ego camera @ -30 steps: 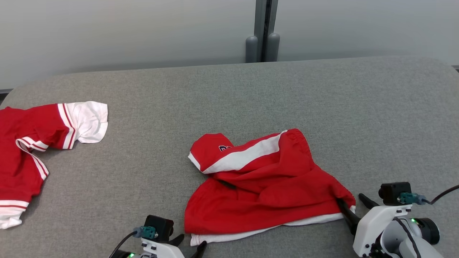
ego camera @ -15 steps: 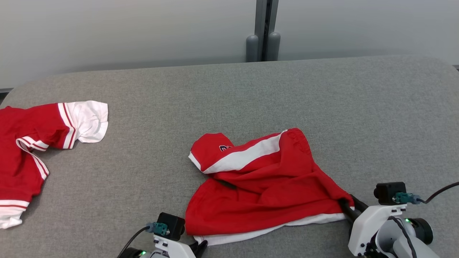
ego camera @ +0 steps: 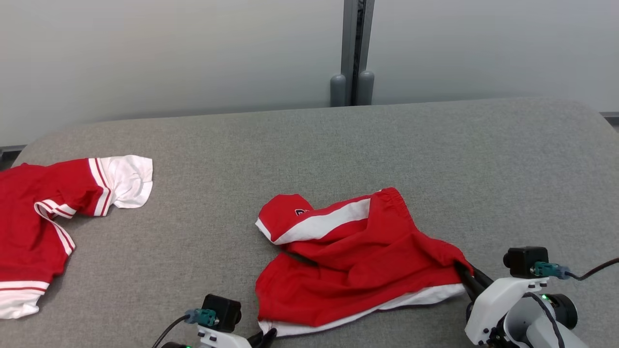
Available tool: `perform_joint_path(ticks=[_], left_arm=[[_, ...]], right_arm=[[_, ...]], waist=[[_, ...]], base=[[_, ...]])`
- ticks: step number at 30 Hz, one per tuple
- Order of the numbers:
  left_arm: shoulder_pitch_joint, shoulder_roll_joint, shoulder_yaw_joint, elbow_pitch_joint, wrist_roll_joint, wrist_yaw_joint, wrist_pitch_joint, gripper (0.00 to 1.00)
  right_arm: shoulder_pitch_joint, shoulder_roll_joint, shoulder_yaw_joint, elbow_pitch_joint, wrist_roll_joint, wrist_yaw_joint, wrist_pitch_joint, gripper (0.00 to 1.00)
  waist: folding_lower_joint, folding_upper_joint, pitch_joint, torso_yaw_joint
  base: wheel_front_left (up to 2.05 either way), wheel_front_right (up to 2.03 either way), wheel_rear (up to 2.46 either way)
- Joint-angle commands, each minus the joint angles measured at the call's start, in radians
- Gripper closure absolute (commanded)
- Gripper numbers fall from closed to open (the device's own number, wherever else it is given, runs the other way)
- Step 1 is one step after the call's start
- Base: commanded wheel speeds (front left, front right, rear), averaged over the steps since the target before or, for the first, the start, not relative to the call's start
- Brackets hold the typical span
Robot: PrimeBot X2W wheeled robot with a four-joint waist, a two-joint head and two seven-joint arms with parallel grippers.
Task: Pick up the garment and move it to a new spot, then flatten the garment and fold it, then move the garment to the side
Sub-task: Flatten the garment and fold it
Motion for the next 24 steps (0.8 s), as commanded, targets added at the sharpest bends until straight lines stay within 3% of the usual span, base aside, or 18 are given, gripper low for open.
perform_joint_path(ticks=[1, 6, 13, 17, 24], left_arm=[[0.018, 0.013, 0.006, -0.015, -0.011, 0.001, 0.002, 1.00], [0.053, 0.041, 0.037, -0.115, -0.042, 0.006, 0.009, 1.00], [-0.041, 0.144, 0.080, -0.253, -0.044, 0.002, 0.079, 1.00], [-0.179, 0.202, 0.106, -0.263, -0.072, -0.003, 0.127, 1.00], [-0.530, 0.252, 0.084, -0.193, -0.146, -0.004, 0.161, 1.00]], right_arm=[[0.005, -0.006, 0.003, -0.015, 0.015, 0.002, -0.004, 1.00], [-0.011, -0.023, 0.028, -0.090, 0.076, 0.002, 0.052, 1.00], [-0.082, -0.068, 0.041, -0.206, 0.161, 0.002, 0.156, 1.00], [-0.175, -0.088, 0.040, -0.242, 0.225, 0.002, 0.236, 1.00], [-0.431, -0.114, 0.042, -0.271, 0.356, 0.002, 0.331, 1.00]], waist=[[-0.0001, 0.0000, -0.018, -0.003], [-0.0001, 0.0000, -0.041, -0.011], [-0.0001, 0.0000, -0.037, -0.006], [-0.0001, 0.0000, 0.016, -0.004], [-0.0001, 0.0000, 0.185, -0.004]], base=[[0.00, 0.00, 0.00], [0.00, 0.00, 0.00], [0.00, 0.00, 0.00], [0.00, 0.00, 0.00], [0.00, 0.00, 0.00]])
